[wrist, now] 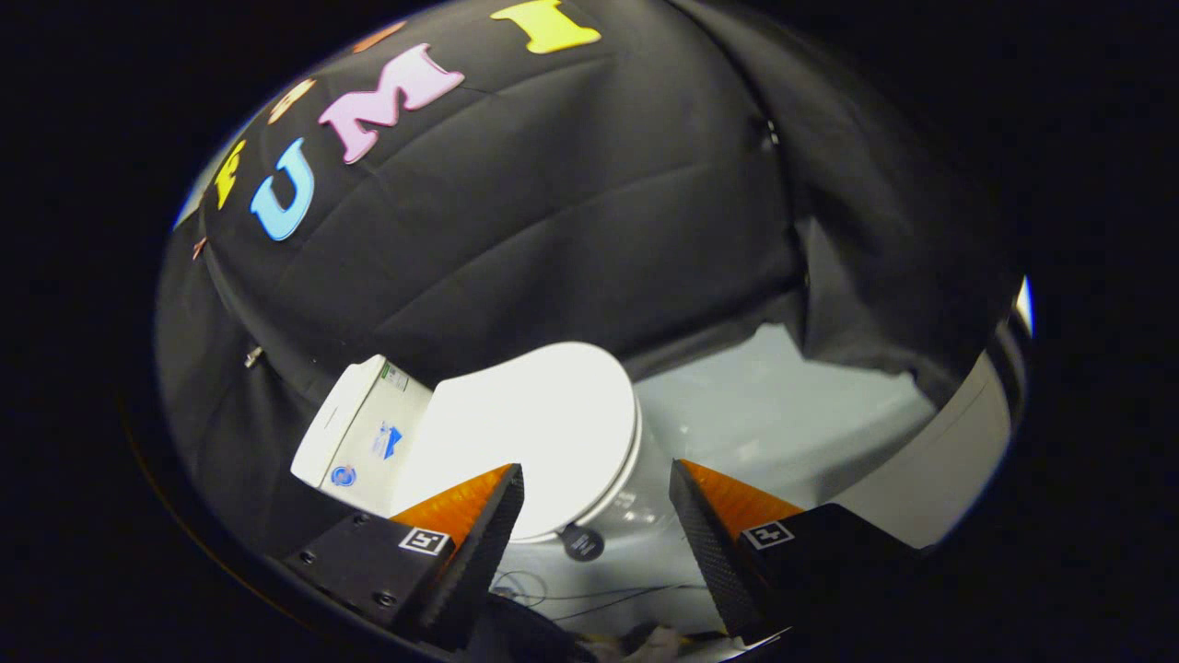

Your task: Open the toilet lid.

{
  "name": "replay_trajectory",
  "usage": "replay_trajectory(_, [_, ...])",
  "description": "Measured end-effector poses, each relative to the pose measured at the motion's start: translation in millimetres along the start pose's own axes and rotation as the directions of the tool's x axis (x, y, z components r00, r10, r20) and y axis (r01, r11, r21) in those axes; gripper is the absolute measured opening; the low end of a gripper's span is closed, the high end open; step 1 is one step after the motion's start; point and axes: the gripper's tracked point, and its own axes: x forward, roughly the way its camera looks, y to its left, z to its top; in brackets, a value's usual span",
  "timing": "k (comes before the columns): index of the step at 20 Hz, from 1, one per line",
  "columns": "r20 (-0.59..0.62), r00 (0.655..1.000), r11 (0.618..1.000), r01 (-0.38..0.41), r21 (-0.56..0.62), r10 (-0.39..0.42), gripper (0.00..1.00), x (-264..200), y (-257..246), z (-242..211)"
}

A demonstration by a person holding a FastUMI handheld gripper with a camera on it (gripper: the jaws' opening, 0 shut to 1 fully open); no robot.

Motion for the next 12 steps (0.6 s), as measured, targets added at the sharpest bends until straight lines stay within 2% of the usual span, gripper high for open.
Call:
replay_trajectory(3, [-0.156,0.987,0.985,-0.022,0.171,0.049,0.99,17.5,-2.8,-42.1])
replay_trajectory(7, [-0.254,0.966,0.959,0.017,0.284,0.058,0.95,46.5,-10.5,-75.9])
replay_trajectory(10, [-0.304,0.950,0.946,0.031,0.323,0.073,0.95,59.9,-14.9,-98.3])
replay_trajectory(12, [-0.335,0.940,0.952,0.047,0.303,0.060,0.95,65.2,-20.0,-111.9])
